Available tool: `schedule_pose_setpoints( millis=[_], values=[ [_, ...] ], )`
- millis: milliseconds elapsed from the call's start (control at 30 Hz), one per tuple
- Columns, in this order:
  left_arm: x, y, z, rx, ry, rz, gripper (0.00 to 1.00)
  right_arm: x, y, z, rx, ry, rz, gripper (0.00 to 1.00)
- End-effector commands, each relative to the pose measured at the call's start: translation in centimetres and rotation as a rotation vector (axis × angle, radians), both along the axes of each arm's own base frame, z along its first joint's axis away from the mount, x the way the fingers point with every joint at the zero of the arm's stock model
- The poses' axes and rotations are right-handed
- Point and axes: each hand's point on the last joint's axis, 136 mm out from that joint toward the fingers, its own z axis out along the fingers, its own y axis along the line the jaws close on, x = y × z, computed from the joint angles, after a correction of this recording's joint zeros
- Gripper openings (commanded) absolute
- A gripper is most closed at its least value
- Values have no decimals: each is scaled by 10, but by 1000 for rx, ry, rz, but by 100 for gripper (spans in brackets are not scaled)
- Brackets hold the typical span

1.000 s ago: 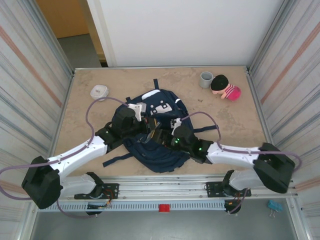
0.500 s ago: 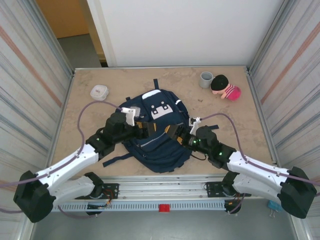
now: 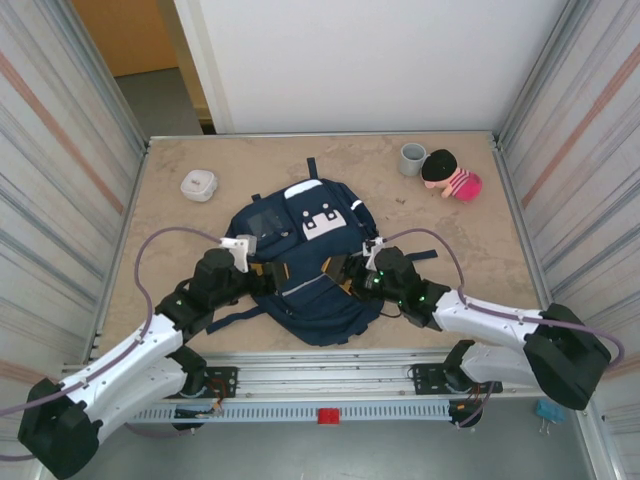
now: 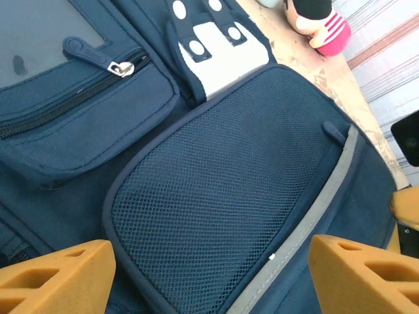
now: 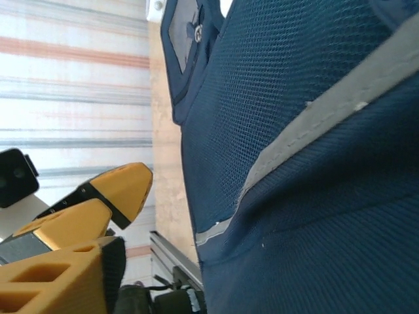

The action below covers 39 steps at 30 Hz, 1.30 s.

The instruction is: Pack books, pencil case, and school supplies into a backpack

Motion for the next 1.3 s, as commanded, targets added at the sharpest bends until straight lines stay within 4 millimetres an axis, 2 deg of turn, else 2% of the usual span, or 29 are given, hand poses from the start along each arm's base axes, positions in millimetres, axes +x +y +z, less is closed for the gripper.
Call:
schedule_pose_setpoints(
  millis=[0, 100, 167, 300, 533, 767, 1033, 1100, 1200, 1267],
  values=[
    [2, 4, 7, 2, -42, 7, 78, 12, 8, 23, 39, -19, 15, 51],
    [-1, -1, 8, 41, -84, -68, 78, 20, -2, 27, 20, -16, 18, 31],
    [-3, -1, 5, 85, -104, -102, 77, 26, -12, 33, 14, -18, 28, 20],
    [-6, -9, 0, 107, -165, -183, 75, 34, -32, 45, -23, -16, 104, 12],
    [-8, -24, -18, 135, -271, -294, 71, 46, -45, 64, 5, -27, 134, 11],
    [-21, -51, -37, 286, -403, -478, 67, 51, -42, 66, 12, -21, 161, 10],
    [-19, -60, -58, 329, -429, -535, 54, 52, -39, 65, 20, -16, 178, 11],
    [-20, -65, -62, 325, -430, -564, 49, 52, -39, 64, 20, -14, 180, 10],
    [-26, -74, -63, 293, -441, -619, 28, 53, -39, 62, 19, -9, 179, 11],
    [-34, -80, -64, 273, -439, -664, 20, 54, -40, 61, 19, -8, 176, 11]
  ],
)
